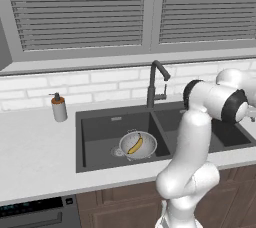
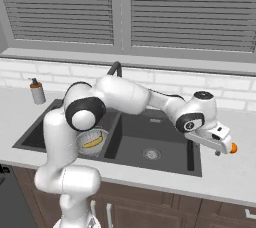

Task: Put the colander in the sink, put the tangerine, banana in the colander, and turn on the sink faucet and pour water over the colander.

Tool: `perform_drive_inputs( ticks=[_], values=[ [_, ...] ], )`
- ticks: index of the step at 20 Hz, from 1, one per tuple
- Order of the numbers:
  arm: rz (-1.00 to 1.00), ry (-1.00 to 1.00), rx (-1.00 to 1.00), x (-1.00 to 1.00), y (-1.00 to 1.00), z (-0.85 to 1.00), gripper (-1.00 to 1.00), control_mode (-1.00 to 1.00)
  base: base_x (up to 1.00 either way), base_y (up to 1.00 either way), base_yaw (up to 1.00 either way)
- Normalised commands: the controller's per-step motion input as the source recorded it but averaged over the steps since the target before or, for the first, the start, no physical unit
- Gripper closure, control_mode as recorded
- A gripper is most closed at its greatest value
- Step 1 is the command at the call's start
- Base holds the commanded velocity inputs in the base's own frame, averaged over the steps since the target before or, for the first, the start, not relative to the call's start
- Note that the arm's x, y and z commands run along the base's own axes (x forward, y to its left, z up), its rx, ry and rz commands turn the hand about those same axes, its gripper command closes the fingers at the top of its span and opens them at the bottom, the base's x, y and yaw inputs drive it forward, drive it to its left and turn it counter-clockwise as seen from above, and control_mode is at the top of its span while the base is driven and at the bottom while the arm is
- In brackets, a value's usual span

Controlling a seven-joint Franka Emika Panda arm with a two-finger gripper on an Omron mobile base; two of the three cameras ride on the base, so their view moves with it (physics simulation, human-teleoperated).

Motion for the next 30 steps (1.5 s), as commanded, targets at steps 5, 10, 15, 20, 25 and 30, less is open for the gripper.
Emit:
perform_drive_inputs(
  ticks=[5,10,15,20,25,30],
  values=[
    [-0.04,0.00,0.13,0.38,-0.49,0.04,-1.00,-1.00,0.00,0.00,0.00],
    [-0.03,0.01,0.05,0.27,-0.37,0.02,-1.00,-1.00,0.00,0.00,0.00],
    [0.00,-0.02,0.00,0.23,-0.23,-0.01,-1.00,-1.00,0.00,0.00,0.00],
    [0.00,-0.20,0.00,0.14,0.01,-0.17,-1.00,-1.00,0.00,0.00,0.00],
    [0.00,-0.20,-0.03,0.00,0.07,-0.22,-1.00,-1.00,0.00,0.00,0.00],
    [-0.03,-0.05,-0.11,0.04,0.07,-0.20,-1.00,-1.00,0.00,0.00,0.00]
  ],
)
